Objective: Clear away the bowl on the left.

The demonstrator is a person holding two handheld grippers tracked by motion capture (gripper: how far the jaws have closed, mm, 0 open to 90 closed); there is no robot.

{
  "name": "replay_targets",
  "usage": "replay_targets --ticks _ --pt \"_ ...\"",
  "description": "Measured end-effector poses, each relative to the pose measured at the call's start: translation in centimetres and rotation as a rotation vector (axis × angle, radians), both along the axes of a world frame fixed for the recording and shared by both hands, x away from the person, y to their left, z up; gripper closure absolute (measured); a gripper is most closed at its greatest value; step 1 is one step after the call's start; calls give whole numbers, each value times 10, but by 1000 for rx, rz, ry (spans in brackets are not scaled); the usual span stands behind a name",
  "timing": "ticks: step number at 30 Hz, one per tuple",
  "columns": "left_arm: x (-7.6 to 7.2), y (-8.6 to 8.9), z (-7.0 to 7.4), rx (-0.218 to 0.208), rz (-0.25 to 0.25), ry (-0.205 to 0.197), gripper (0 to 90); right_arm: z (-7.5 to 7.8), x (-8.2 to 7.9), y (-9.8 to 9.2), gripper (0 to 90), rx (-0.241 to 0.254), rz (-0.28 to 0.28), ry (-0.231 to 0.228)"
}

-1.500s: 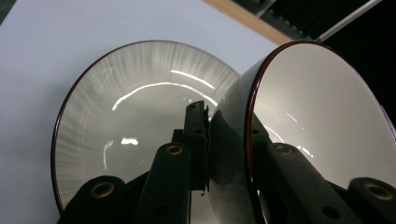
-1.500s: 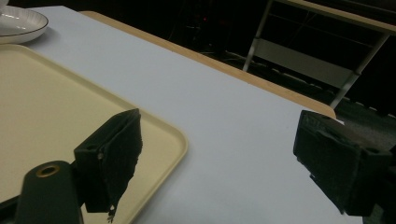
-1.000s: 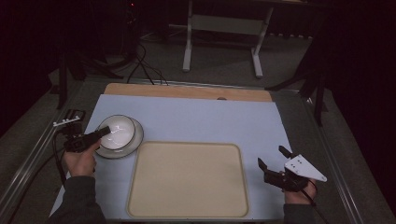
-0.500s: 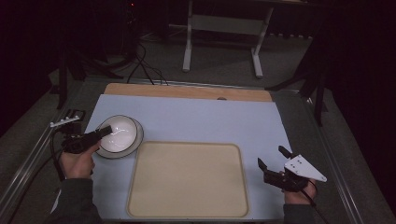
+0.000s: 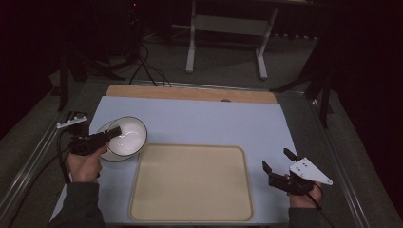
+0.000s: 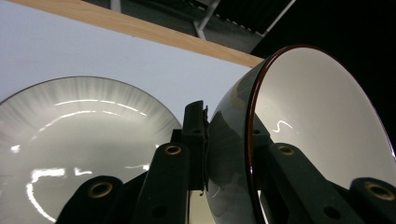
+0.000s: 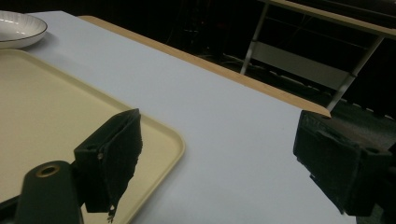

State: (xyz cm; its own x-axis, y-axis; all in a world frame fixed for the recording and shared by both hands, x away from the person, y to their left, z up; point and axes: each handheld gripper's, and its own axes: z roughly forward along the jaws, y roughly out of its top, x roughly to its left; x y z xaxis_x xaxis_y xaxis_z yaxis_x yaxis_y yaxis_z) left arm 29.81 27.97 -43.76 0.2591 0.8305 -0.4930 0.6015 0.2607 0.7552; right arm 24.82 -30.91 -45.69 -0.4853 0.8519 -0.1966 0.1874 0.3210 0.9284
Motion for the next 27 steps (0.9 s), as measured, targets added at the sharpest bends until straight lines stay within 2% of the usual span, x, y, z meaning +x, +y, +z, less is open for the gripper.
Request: replay_targets --ticks 16,27 --pt "2 -25 4 3 -79 -14 778 0 0 0 151 -4 -1 -2" --pt "3 -38 6 -3 -112 -17 778 0 0 0 151 -6 -3 -4"
